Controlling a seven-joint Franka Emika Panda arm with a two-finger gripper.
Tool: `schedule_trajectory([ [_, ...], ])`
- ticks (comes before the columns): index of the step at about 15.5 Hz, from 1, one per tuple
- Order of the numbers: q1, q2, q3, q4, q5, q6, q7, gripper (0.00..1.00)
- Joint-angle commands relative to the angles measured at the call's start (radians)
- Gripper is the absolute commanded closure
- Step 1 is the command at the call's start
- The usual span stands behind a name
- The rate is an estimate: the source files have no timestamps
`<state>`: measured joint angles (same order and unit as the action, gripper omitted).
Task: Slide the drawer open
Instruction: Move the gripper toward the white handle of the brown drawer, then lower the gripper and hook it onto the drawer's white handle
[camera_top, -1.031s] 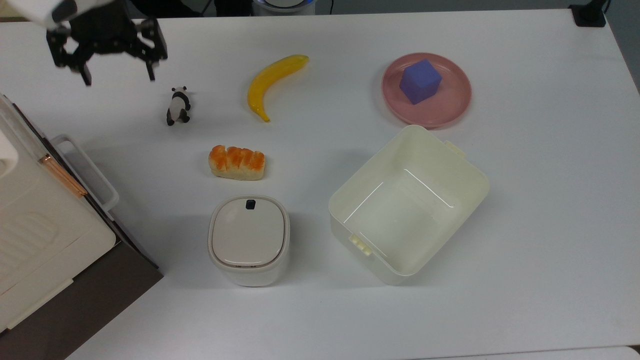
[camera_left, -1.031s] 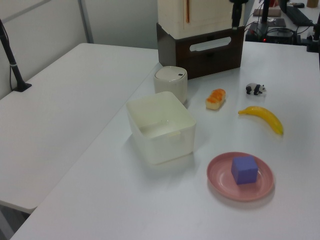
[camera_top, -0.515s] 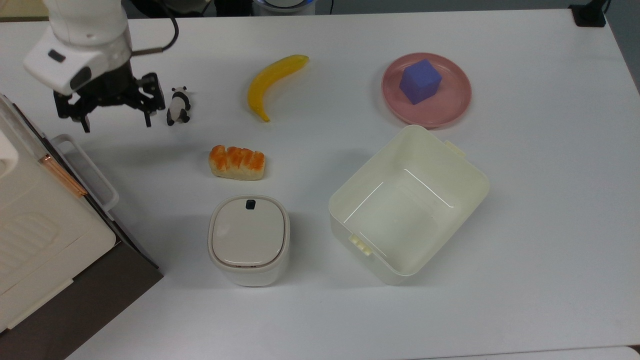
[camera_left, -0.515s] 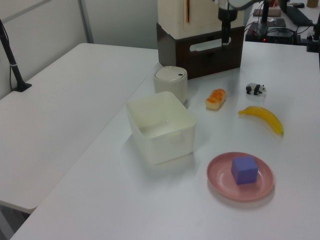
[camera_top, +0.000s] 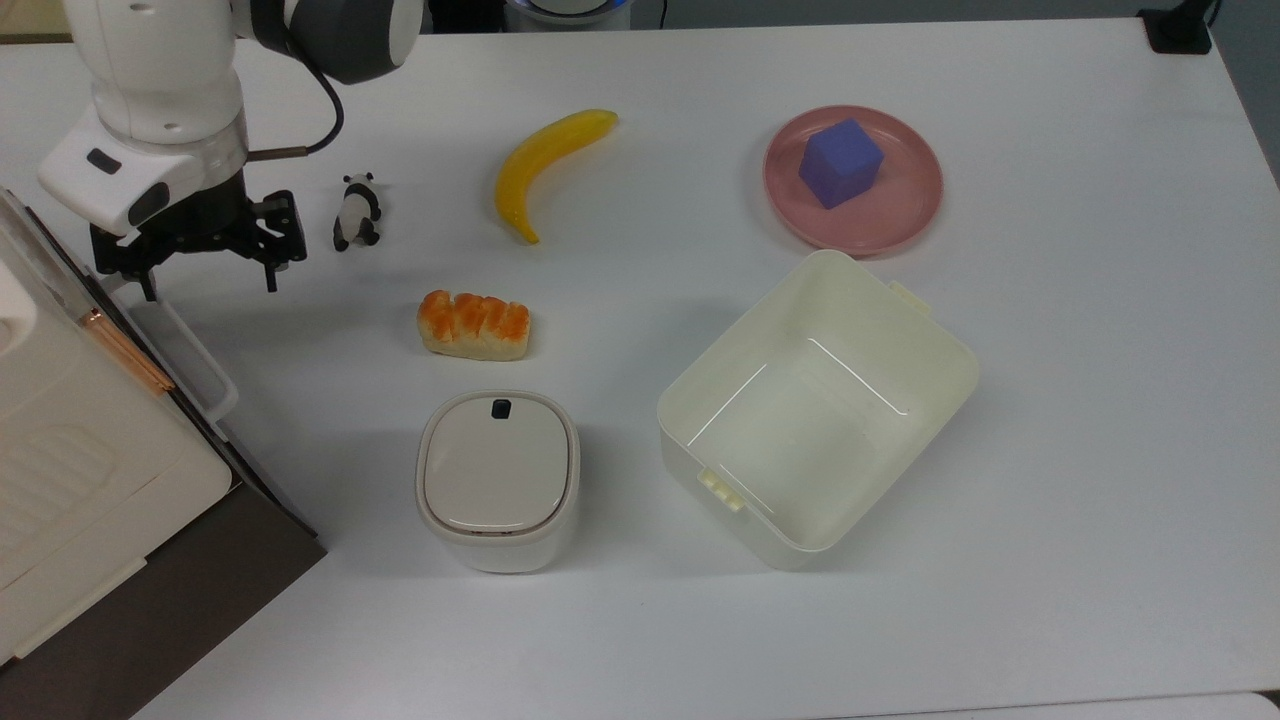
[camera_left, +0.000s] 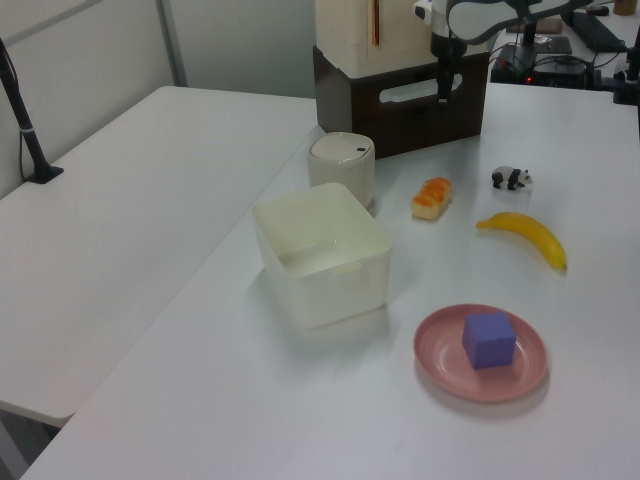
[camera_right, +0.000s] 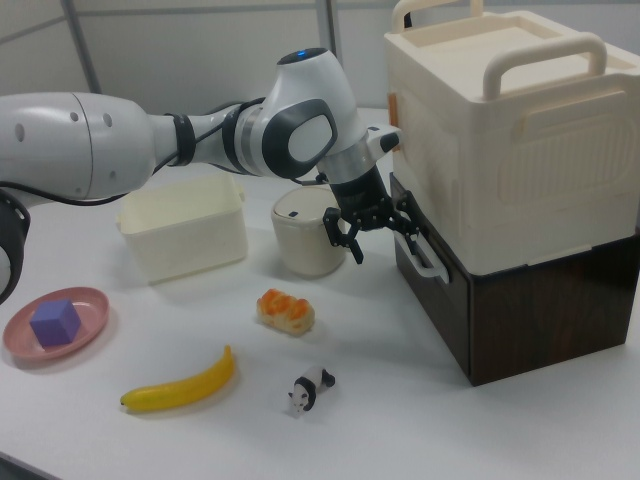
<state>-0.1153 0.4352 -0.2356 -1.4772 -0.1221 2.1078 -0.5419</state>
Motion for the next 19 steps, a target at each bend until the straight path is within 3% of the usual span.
schedule_trajectory([
  [1, -0.007, 0.004, 0.006, 0.015, -0.025, 0.015, -0.018, 0.0],
  [14, -0.02, 0.063, 0.01, 0.008, -0.079, 0.115, -0.029, 0.0],
  [19, -0.015, 0.062, 0.039, 0.003, -0.083, 0.115, -0.026, 0.0],
])
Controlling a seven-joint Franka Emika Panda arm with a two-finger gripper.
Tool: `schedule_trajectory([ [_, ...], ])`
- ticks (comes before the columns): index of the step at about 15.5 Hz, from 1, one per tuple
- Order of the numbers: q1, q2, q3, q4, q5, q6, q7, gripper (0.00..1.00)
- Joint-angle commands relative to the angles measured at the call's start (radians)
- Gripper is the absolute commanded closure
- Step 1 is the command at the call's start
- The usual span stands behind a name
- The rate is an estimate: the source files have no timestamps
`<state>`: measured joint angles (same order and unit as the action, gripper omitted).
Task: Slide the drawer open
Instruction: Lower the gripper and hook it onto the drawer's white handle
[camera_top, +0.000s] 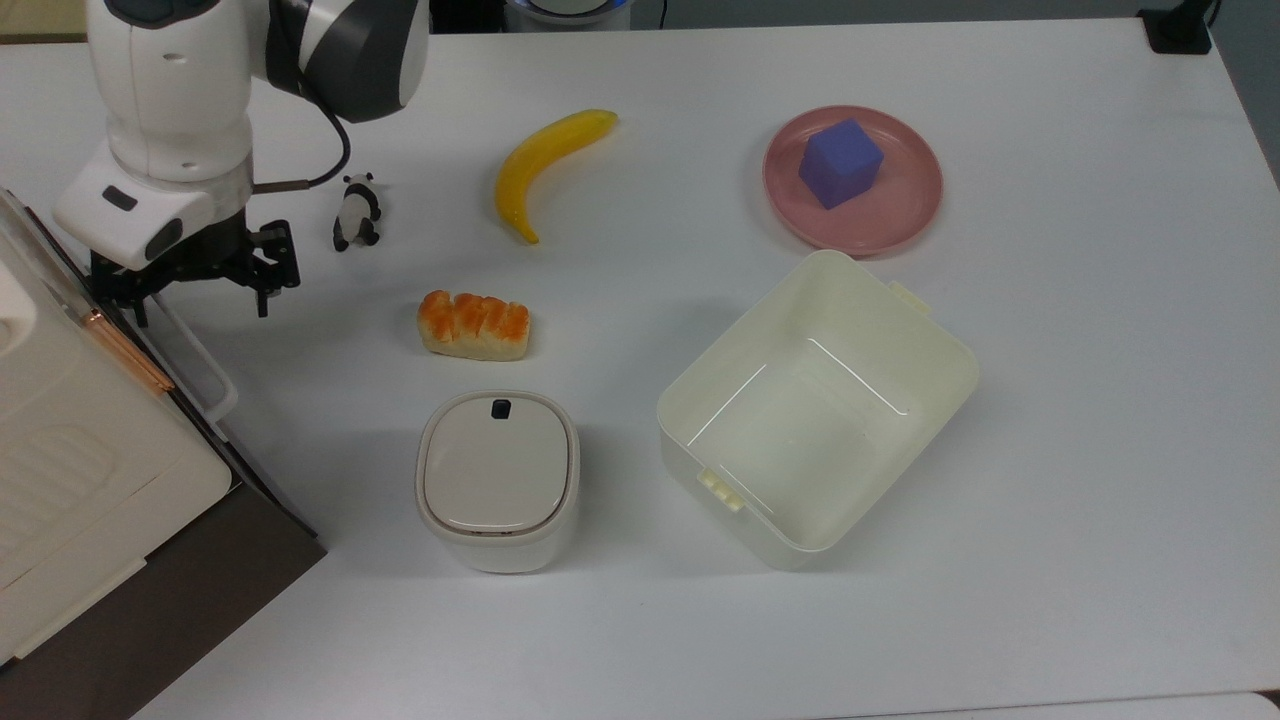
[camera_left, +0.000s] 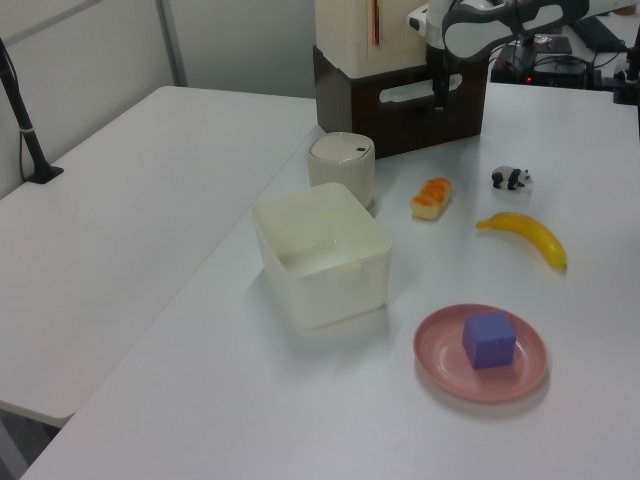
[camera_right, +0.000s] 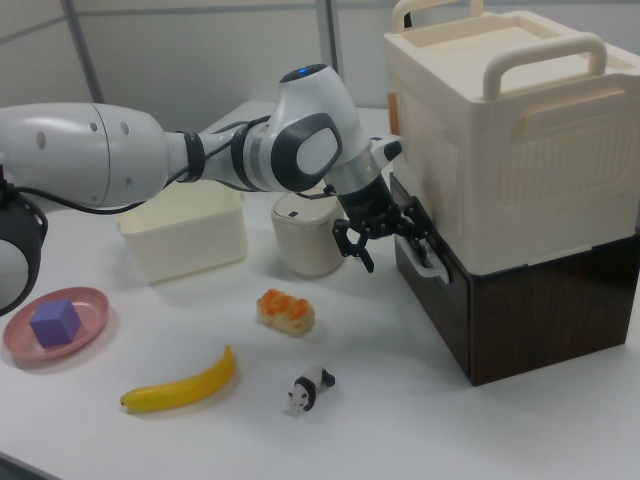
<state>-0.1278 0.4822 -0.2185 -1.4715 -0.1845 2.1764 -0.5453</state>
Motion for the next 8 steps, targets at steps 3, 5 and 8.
schedule_trajectory([
  [3, 0.004, 0.012, 0.025, -0.016, -0.03, 0.045, -0.018, 0.0],
  [5, 0.008, 0.009, 0.025, -0.02, -0.03, 0.043, -0.01, 0.0],
  [8, 0.022, 0.006, 0.025, -0.03, -0.03, 0.04, -0.005, 0.0],
])
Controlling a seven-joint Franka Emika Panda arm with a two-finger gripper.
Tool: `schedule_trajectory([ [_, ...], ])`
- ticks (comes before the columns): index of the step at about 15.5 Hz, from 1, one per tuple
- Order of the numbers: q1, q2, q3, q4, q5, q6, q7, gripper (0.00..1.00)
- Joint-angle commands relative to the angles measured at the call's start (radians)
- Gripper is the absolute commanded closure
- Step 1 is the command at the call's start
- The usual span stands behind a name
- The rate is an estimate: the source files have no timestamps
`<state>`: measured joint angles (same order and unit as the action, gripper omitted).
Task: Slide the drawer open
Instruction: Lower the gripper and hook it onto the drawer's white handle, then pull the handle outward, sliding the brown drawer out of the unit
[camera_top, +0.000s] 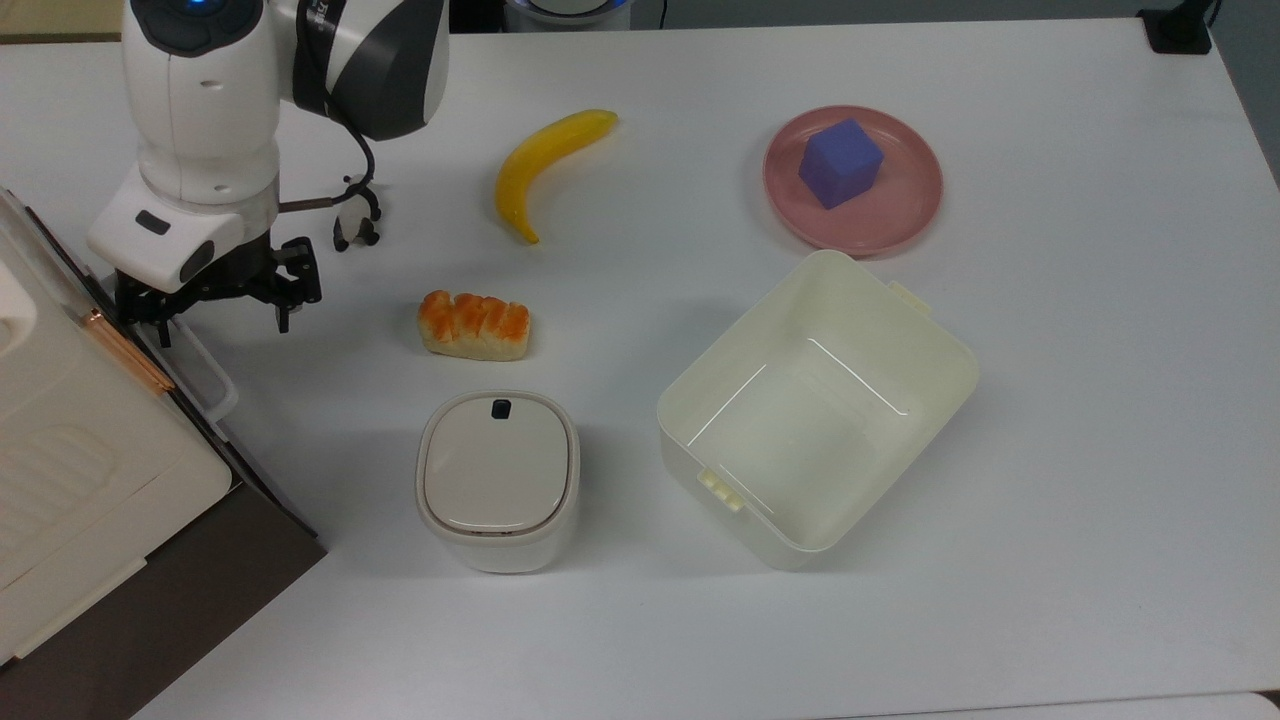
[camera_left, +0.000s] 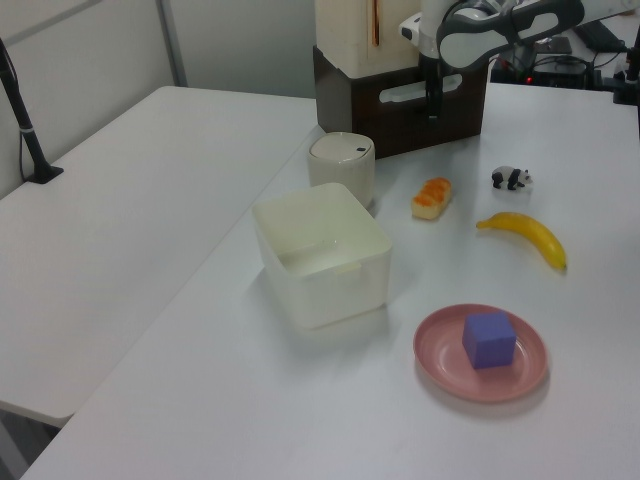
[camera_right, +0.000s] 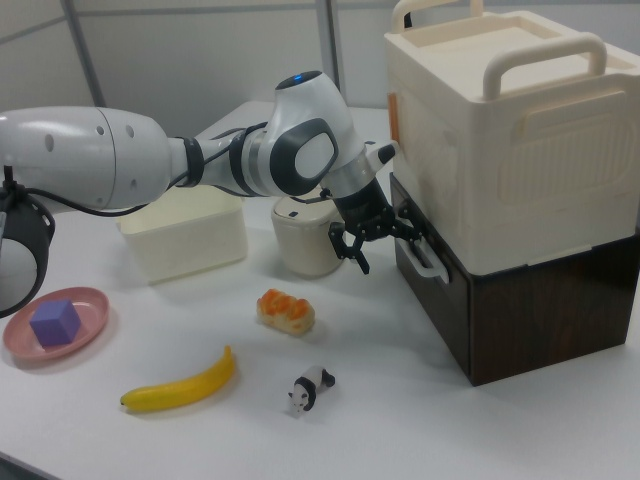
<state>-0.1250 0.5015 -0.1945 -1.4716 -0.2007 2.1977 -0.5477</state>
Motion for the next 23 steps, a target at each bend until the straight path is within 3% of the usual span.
schedule_trajectory([
  [1, 0.021, -0.014, 0.001, -0.03, -0.014, 0.02, -0.001, 0.0],
  [16, 0.034, -0.044, 0.041, -0.073, -0.014, 0.011, 0.092, 0.0],
  [23, 0.033, -0.077, 0.085, -0.099, -0.014, -0.006, 0.123, 0.0],
])
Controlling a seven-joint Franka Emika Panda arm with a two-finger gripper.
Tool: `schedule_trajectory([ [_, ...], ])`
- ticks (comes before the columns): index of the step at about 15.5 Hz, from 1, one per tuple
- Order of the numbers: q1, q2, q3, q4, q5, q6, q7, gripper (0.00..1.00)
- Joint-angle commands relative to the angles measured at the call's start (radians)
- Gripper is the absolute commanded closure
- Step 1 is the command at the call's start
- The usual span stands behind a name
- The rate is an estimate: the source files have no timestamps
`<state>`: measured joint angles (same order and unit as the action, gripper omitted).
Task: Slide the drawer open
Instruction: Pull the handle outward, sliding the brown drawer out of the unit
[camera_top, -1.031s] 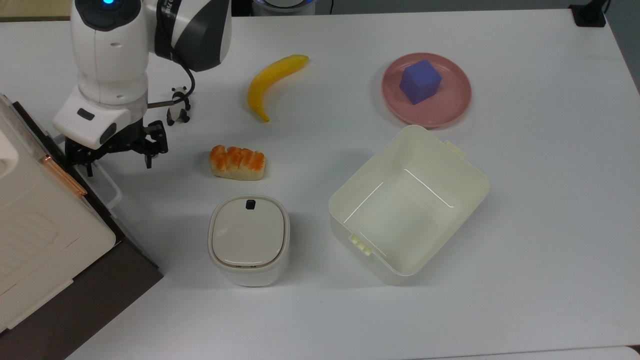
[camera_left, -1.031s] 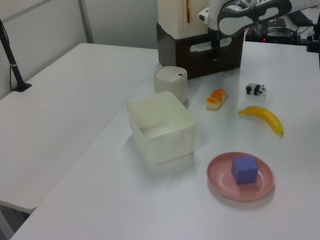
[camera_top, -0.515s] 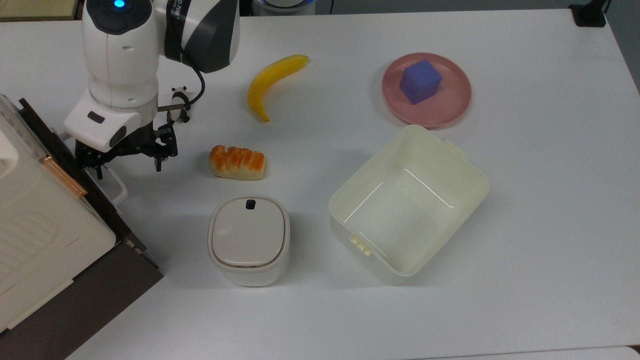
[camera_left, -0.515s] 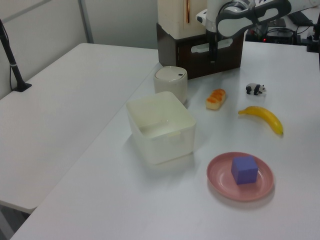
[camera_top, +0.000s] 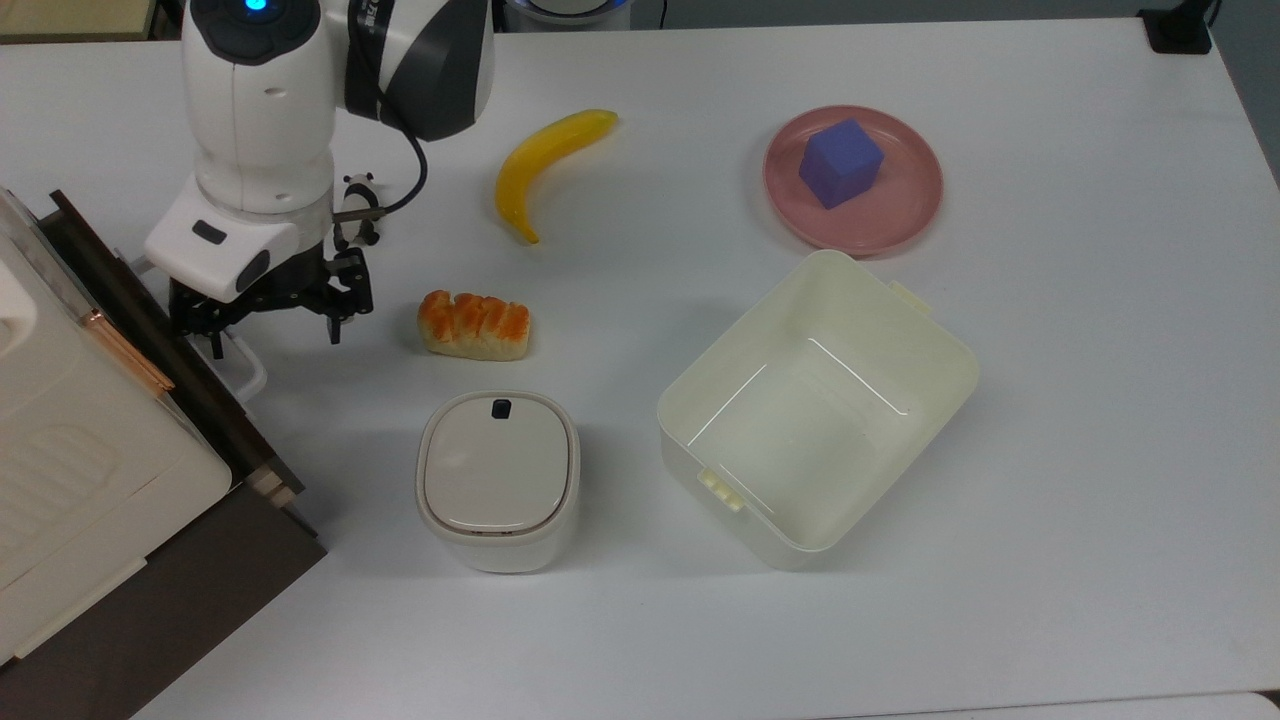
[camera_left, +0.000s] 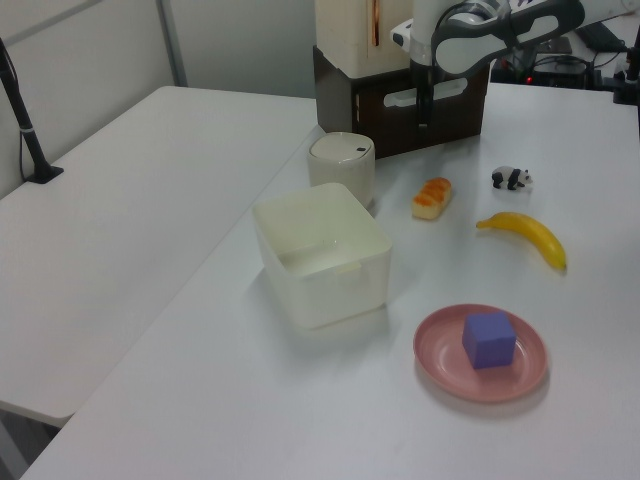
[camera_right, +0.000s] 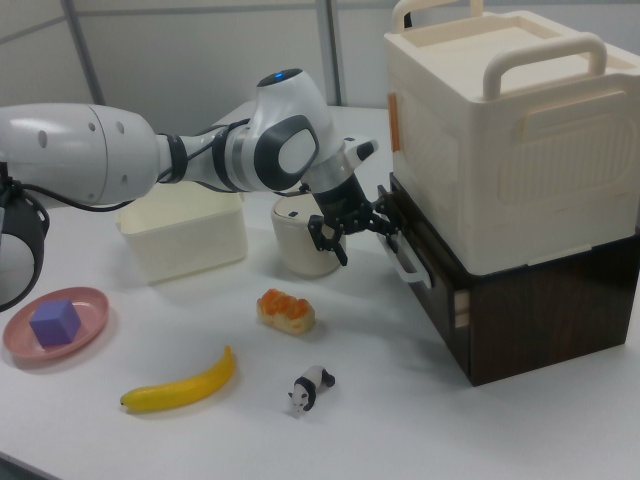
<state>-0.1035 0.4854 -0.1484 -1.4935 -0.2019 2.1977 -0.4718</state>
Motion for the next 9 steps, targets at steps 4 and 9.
schedule_trajectory([
  [4, 0.014, -0.074, 0.049, -0.094, -0.013, -0.012, 0.047, 0.0],
  [9, 0.014, -0.082, 0.073, -0.097, -0.013, -0.055, 0.051, 0.0],
])
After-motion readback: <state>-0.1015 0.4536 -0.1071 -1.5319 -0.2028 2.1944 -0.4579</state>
